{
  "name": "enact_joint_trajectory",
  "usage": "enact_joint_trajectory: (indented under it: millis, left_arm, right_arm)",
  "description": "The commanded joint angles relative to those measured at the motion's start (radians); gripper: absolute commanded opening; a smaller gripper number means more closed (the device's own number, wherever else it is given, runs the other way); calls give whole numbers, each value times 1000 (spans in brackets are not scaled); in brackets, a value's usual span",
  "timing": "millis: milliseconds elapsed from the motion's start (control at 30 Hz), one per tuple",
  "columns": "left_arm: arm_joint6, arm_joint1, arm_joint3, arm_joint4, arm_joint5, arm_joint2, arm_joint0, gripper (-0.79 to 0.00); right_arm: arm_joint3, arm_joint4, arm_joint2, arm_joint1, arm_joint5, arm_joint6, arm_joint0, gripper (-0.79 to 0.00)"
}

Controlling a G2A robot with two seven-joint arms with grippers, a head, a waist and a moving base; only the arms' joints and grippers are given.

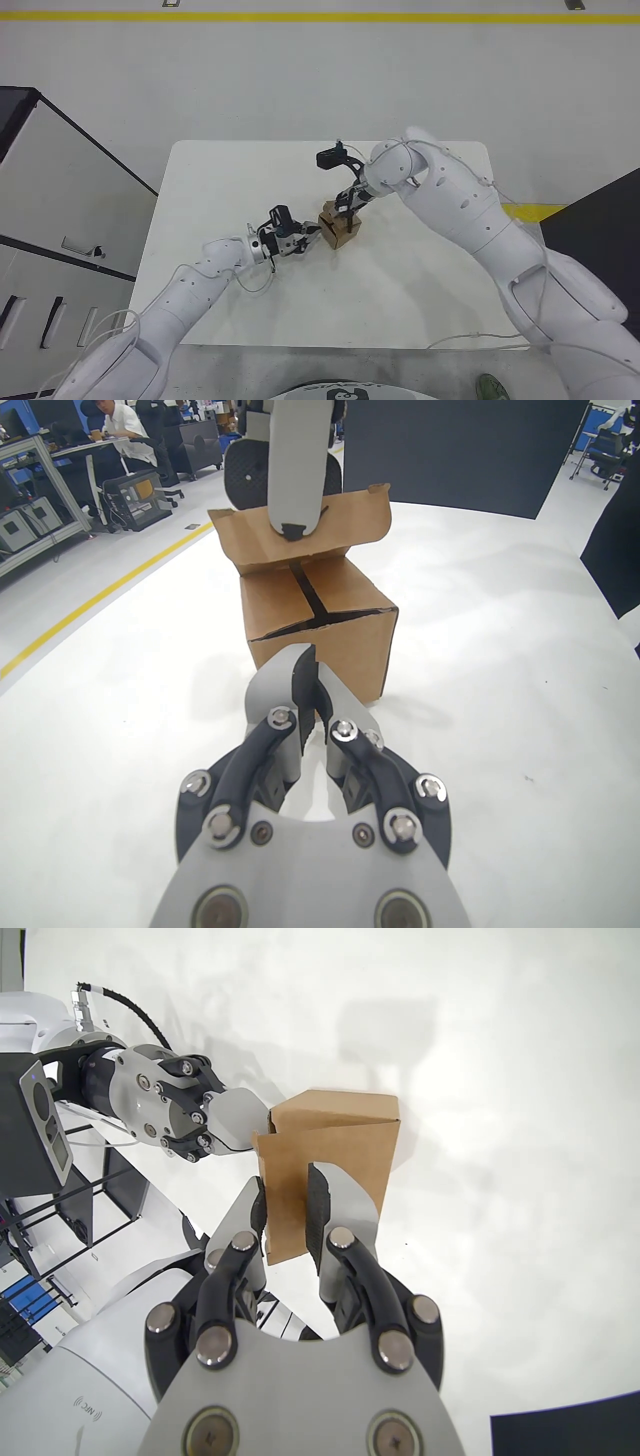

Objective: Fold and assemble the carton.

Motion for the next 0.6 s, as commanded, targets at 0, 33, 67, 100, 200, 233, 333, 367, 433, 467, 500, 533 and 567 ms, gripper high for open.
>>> enact_joint_trajectory:
  millis: [0,33,67,100,200,233,333,367,433,467,500,533,567]
  left_arm:
    - [2,-1,-1,0,0,2,0,-785]
    - [2,-1,0,1,1,2,0,-785]
    - [3,-1,1,1,1,3,0,-785]
    - [3,-2,1,2,1,4,-1,-785]
    - [5,-2,3,3,1,5,-2,-785]
    - [6,-2,3,2,1,5,-2,-785]
    - [8,-3,4,4,0,7,-3,-785]
    - [9,-3,5,4,0,7,-3,-785]
    - [12,-4,5,4,1,8,-2,-785]
    - [13,-4,5,5,2,9,-2,-785]
    - [14,-4,5,6,2,10,-2,-785]
    - [15,-4,5,7,2,10,-2,-785]
    - [15,-4,5,7,2,10,-2,-785]
  right_arm:
    - [1,-10,-6,-3,4,2,4,-640]
    - [0,-15,-10,-5,6,3,5,-656]
    - [-1,-24,-15,-7,10,5,7,-671]
    - [-3,-32,-18,-8,14,7,9,-683]
    - [-12,-59,-31,-13,26,17,16,-680]
    - [-15,-68,-34,-15,30,20,18,-680]
    - [-21,-89,-45,-19,39,32,22,-686]
    - [-21,-94,-48,-21,43,35,24,-690]
    - [-20,-106,-55,-24,47,39,26,-705]
    - [-19,-113,-59,-26,49,39,28,-708]
    - [-18,-117,-62,-29,50,41,29,-730]
    - [-17,-122,-65,-31,52,43,31,-754]
    - [-15,-128,-69,-33,54,45,32,-770]
